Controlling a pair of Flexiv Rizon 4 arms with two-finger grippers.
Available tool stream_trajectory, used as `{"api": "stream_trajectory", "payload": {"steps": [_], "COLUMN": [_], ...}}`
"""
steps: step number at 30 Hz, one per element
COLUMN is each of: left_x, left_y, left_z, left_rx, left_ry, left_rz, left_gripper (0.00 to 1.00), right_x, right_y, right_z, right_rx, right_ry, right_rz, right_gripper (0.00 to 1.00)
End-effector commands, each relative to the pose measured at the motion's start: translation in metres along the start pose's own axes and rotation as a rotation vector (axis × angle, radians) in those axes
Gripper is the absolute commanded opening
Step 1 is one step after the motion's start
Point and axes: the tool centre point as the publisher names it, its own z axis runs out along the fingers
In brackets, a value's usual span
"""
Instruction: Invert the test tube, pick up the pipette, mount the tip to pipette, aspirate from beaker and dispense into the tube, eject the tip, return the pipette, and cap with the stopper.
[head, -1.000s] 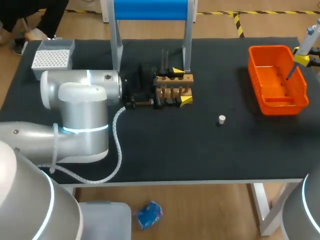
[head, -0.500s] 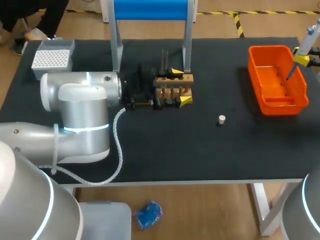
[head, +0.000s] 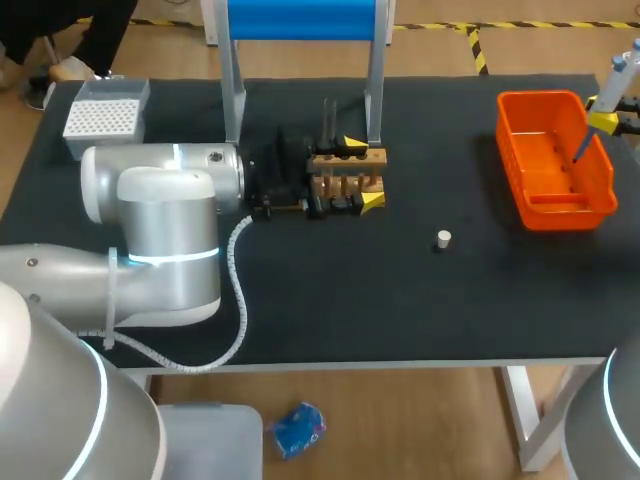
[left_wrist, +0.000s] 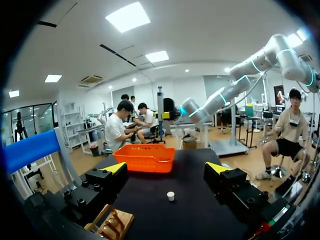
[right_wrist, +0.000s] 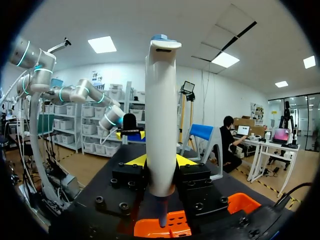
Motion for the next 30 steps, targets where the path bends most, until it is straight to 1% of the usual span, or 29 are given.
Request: {"api": "stream_trajectory", "payload": {"steps": [1, 2, 3, 4, 5, 7, 10, 11, 13, 16, 19, 21, 22, 27, 30], "left_x": [0.002, 0.002, 0.002, 0.002, 0.002, 0.002, 0.002, 0.002, 0.002, 0.002, 0.002, 0.002, 0.002, 0.002, 0.002], "left_y": [0.001, 0.001, 0.001, 0.001, 0.001, 0.001, 0.001, 0.001, 0.001, 0.001, 0.001, 0.001, 0.001, 0.001, 0.001], "left_z": [0.002, 0.002, 0.002, 0.002, 0.002, 0.002, 0.002, 0.002, 0.002, 0.002, 0.002, 0.002, 0.002, 0.002, 0.002], "left_rx": [0.002, 0.002, 0.002, 0.002, 0.002, 0.002, 0.002, 0.002, 0.002, 0.002, 0.002, 0.002, 0.002, 0.002, 0.002], "left_ry": [-0.009, -0.009, -0.009, -0.009, -0.009, -0.009, -0.009, -0.009, -0.009, -0.009, -0.009, -0.009, -0.009, -0.009, -0.009], "left_rz": [0.002, 0.002, 0.002, 0.002, 0.002, 0.002, 0.002, 0.002, 0.002, 0.002, 0.002, 0.002, 0.002, 0.002, 0.002], "left_gripper": [1.00, 1.00, 1.00, 1.00, 1.00, 1.00, 1.00, 1.00, 1.00, 1.00, 1.00, 1.00, 1.00, 1.00, 1.00], "right_x": [0.025, 0.029, 0.032, 0.037, 0.041, 0.050, 0.060, 0.064, 0.070, 0.075, 0.085, 0.090, 0.093, 0.105, 0.117], "right_y": [0.022, 0.024, 0.026, 0.029, 0.031, 0.037, 0.036, 0.033, 0.027, 0.017, 0.006, 0.000, -0.003, -0.011, -0.019], "right_z": [0.013, 0.016, 0.020, 0.025, 0.030, 0.043, 0.065, 0.073, 0.088, 0.110, 0.134, 0.148, 0.156, 0.188, 0.206], "right_rx": [0.060, 0.079, 0.079, 0.064, 0.079, 0.060, 0.076, 0.074, 0.086, 0.077, 0.083, 0.066, 0.081, 0.036, 0.037], "right_ry": [-0.004, -0.005, -0.009, 0.009, 0.012, 0.028, 0.045, 0.061, 0.065, 0.070, 0.079, 0.093, 0.095, 0.127, 0.149], "right_rz": [0.005, 0.008, 0.006, 0.003, 0.000, -0.015, -0.038, -0.031, -0.036, -0.031, -0.057, -0.054, -0.073, -0.045, -0.016], "right_gripper": [0.00, 0.00, 0.00, 0.00, 0.00, 0.00, 0.00, 0.00, 0.00, 0.00, 0.00, 0.00, 0.00, 0.00, 0.00]}}
